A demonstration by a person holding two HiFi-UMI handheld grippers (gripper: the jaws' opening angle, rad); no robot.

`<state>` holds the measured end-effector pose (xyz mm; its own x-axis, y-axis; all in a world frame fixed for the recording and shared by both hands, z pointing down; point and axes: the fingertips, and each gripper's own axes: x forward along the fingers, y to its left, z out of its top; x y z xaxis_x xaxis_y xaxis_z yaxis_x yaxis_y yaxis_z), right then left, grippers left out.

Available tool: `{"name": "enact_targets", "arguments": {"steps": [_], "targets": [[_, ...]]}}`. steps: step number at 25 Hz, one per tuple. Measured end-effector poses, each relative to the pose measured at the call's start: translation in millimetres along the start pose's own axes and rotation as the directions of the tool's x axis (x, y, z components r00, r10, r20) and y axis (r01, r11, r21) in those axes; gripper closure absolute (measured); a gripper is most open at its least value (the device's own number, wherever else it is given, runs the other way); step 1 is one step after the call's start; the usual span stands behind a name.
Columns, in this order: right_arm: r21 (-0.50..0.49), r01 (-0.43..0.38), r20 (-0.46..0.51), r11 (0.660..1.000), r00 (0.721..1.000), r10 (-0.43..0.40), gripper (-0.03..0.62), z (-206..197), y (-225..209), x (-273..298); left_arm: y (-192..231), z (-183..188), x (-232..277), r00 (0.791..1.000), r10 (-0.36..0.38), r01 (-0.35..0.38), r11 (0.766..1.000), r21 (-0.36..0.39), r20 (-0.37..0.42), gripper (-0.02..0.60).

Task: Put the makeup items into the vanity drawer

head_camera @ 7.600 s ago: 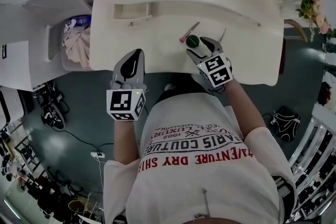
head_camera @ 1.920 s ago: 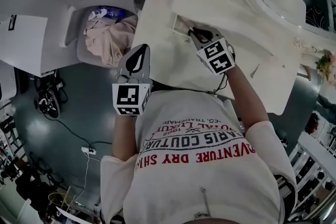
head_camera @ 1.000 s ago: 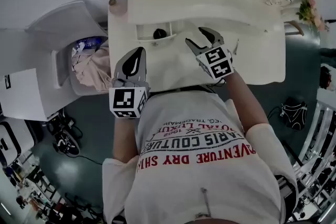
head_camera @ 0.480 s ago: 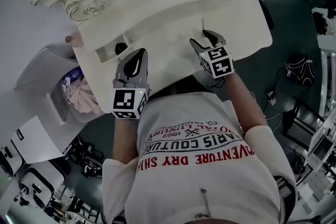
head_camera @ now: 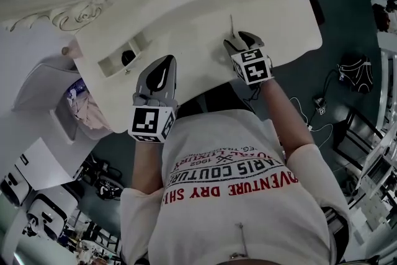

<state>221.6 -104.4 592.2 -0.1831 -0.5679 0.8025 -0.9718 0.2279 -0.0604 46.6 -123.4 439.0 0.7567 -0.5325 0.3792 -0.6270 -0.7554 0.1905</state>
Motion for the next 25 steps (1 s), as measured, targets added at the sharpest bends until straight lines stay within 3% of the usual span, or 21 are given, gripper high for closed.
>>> {"name": "enact_targets", "arguments": {"steps": [4,6,10,14,20,25], "targets": [[0.023,0.013,-0.014,1.000,1.000,-0.013,0.397,-4.1,-4.4,8.4,-6.0,3.8,-1.4,0.999,-0.007,0.007,1.000,-0.001,0.033,0.571],[0.028,0.033,-0.029,0.999,0.999,-0.032,0.471,-7.2,-6.3,11.5,-7.2,4.1,-2.7,0.999,-0.009,0.009,1.000,0.008,0.040,0.571],[0.017,0.042,-0.045,0.999,0.998,-0.041,0.528,-7.9,-3.1,14.0,-5.2,2.9,-6.8,0.999,-0.007,0.005,1.000,0.030,0.039,0.571],[-0.013,0.043,-0.028,0.999,0.999,-0.043,0.530,1.6,2.9,7.2,-1.1,6.7,-14.8,0.998,-0.001,-0.001,0.999,0.041,0.056,0.571],[-0.119,0.050,0.086,0.992,0.996,-0.040,0.531,44.7,23.2,-13.5,12.4,19.9,-32.6,0.994,0.024,-0.030,0.998,0.060,0.105,0.571],[-0.220,0.009,0.164,0.975,0.986,0.028,0.531,86.9,57.0,-25.1,28.9,28.2,-52.9,0.989,0.062,-0.071,0.995,0.065,0.134,0.571]]}}
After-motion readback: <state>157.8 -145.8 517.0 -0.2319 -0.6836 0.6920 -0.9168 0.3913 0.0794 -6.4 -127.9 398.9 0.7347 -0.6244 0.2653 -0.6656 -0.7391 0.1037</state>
